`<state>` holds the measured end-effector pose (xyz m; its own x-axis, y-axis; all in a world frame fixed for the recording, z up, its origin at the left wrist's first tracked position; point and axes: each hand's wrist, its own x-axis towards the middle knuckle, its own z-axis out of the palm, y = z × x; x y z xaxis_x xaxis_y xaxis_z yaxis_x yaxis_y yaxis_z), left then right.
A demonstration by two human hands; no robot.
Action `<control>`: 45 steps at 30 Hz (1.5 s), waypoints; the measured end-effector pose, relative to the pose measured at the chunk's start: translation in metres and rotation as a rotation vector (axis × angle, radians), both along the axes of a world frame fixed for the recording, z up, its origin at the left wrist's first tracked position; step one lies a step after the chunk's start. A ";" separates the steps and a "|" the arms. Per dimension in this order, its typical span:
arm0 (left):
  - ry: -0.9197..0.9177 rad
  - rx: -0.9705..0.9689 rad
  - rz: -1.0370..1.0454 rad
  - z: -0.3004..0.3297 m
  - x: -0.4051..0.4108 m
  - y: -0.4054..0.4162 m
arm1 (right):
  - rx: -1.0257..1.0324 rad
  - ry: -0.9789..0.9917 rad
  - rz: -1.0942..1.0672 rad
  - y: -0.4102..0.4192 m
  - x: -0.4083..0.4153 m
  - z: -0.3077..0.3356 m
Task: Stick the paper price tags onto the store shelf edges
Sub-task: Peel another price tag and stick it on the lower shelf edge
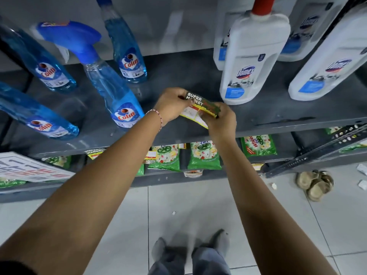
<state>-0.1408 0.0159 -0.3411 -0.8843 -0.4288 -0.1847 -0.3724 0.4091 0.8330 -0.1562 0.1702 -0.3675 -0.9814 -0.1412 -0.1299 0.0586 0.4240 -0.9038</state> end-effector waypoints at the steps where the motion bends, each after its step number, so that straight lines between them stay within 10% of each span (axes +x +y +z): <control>1: 0.020 0.002 -0.015 0.003 0.007 0.008 | -0.129 0.008 0.027 0.010 -0.001 0.001; 5: 0.036 0.009 -0.092 0.005 0.035 0.050 | -0.442 -0.032 0.174 0.067 -0.006 0.000; 19: 0.123 0.077 0.062 -0.030 0.003 0.206 | 0.052 0.244 0.007 0.203 -0.047 -0.026; 45: 0.070 -0.218 0.126 -0.054 -0.023 0.237 | 0.024 0.235 -0.126 0.205 -0.063 -0.052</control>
<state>-0.1638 0.2531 -0.3953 -0.8288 -0.5593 -0.0163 -0.3763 0.5357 0.7559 -0.2189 0.3756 -0.4200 -0.9947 -0.0160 0.1017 -0.0980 0.4486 -0.8883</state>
